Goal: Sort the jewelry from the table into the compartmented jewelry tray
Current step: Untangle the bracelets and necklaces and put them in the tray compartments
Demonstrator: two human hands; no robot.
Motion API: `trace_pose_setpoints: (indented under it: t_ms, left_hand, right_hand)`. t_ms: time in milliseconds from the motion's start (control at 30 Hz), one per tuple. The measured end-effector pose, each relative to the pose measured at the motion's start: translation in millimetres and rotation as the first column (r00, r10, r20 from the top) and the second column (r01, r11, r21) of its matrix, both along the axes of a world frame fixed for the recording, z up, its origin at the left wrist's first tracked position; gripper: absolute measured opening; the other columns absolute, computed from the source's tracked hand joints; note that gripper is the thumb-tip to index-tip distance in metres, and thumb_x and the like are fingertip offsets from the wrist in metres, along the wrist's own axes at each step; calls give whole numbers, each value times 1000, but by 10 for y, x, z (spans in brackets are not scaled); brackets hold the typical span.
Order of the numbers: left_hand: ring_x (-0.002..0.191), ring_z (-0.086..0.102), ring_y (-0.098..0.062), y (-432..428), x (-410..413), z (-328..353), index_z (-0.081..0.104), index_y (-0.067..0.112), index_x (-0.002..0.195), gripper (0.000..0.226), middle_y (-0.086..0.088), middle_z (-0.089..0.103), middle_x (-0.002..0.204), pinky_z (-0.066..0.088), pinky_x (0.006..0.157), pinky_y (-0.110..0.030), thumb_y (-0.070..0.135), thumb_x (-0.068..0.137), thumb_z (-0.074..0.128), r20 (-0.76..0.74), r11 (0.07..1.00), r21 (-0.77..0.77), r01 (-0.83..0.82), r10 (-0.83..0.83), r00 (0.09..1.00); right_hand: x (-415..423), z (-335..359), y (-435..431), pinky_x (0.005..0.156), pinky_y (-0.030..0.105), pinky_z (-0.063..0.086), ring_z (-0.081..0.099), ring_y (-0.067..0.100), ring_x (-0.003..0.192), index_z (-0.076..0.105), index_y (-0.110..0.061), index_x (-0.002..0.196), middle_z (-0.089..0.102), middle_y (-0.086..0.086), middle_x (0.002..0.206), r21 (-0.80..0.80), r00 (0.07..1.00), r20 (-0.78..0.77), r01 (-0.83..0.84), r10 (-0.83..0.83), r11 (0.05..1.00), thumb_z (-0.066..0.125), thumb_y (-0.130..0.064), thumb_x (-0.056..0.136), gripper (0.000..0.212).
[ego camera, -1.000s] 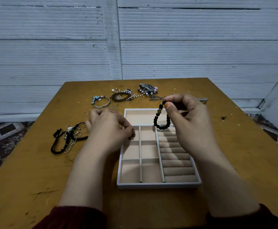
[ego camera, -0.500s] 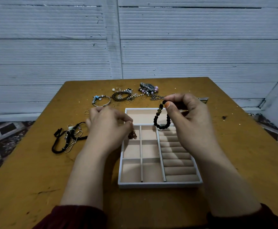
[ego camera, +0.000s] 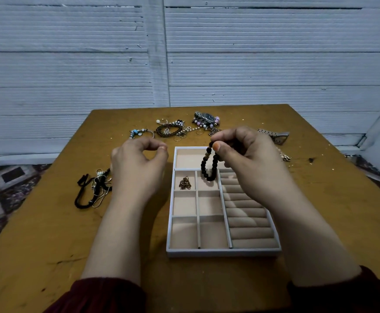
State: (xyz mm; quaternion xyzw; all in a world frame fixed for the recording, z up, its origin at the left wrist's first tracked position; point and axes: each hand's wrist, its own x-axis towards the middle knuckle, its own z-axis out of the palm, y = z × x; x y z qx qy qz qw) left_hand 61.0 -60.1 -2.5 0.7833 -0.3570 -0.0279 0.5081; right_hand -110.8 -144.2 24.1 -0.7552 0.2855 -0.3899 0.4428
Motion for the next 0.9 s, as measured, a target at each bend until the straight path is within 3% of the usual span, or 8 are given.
trace_pose_setpoints:
  t_ms: [267,500,733,900]
  left_hand:
    - [114,53,-24,3,17,-15,62,40,66,11,7,69,102,44,96,-46,43,71,53,-37,1000,-8,6,-6,999]
    - [115,51,-24,7,24,-12,62,39,67,12,6,69,103,44,96,-46,46,71,54,-40,1000,0,-22,22,999]
    - [116,51,-25,5,33,-20,63,40,67,12,6,69,103,45,96,-47,46,70,53,-35,1000,7,-27,27,999]
    - [120,47,-27,8,4,-7,63,40,70,13,3,68,107,43,99,-46,46,70,52,-23,999,25,-27,27,999]
  right_hand:
    - [30,-63,-24,61,17,44,54,0,64,66,-25,85,62,-10,72,13,994,-104,-8,9,1000,62,-15,90,12]
    - [62,-92,-28,68,26,49,61,7,71,67,-26,85,66,-8,77,-44,975,-213,54,-62,998,65,-14,88,12]
    - [91,-119,-25,63,14,44,59,5,68,66,-23,87,64,-10,76,-128,949,-270,130,-160,983,65,-13,87,11]
    - [108,-132,-32,69,20,49,61,9,70,65,-22,85,62,-11,73,-128,947,-264,155,-185,979,65,-7,84,15]
